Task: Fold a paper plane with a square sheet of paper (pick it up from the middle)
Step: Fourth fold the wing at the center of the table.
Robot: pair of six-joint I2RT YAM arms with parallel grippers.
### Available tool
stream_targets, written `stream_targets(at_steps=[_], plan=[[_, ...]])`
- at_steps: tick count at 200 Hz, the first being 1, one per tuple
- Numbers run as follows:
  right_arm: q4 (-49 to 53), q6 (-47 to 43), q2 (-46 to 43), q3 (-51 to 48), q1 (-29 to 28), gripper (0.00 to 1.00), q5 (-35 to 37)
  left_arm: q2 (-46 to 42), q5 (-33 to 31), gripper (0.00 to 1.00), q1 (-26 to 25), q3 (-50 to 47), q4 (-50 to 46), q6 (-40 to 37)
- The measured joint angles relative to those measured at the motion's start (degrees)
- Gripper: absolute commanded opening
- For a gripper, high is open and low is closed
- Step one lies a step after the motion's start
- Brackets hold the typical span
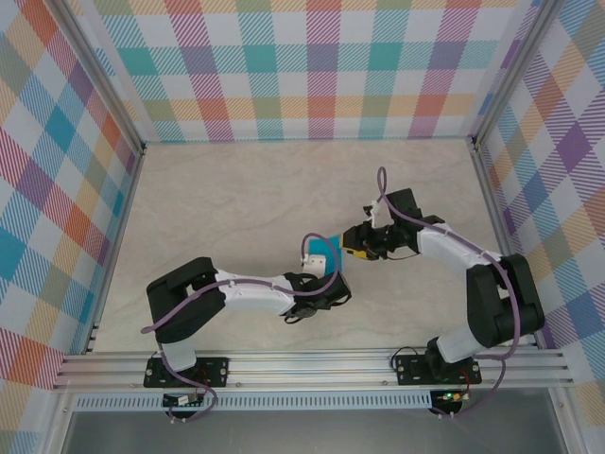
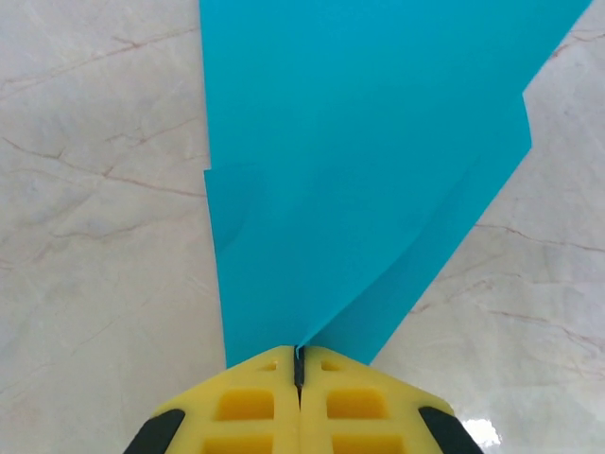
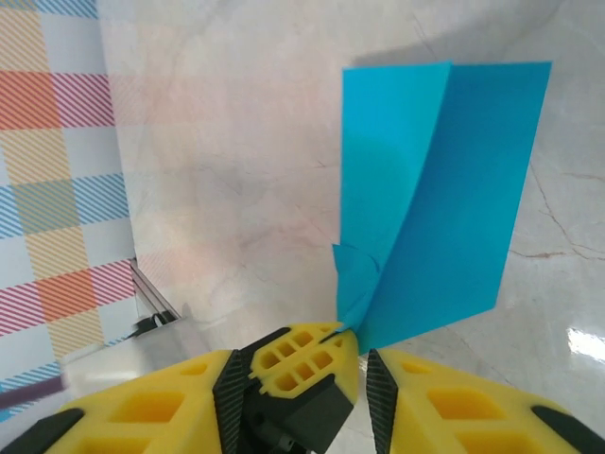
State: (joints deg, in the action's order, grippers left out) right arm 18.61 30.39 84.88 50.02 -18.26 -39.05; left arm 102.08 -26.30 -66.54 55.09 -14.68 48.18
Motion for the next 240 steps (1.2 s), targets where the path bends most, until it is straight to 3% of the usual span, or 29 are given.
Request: stream_targets(at_steps=[25,71,116,178,240], plan=[[1.1,-0.5,-3.3,0.0,0.2,0.4,0.2,-3.1,5.0,0.04,2.3,-5.5,7.5,-1.1],[0.0,-0.3,-3.6,-2.8,0.2,0.21,-1.9,-7.8,14.6,0.05,7.3,-14.7,20.9,-1.3],[-3.2,0.9,-0.2,-3.9,-2.4,0.11,-3.7,-8.5,23.0,0.05,11.5,-18.7,29.0,-1.3],[-9.6,4.3,7.5,-4.0,-8.9,0.05,-3.7,-10.0,31.1,0.06,16.8,-24.3,37.3,-0.6],[-13.1,6.5,14.1,0.3,-11.1,0.05,-3.6,-10.0,36.7,0.06,19.8,-25.0,39.1,-0.2]])
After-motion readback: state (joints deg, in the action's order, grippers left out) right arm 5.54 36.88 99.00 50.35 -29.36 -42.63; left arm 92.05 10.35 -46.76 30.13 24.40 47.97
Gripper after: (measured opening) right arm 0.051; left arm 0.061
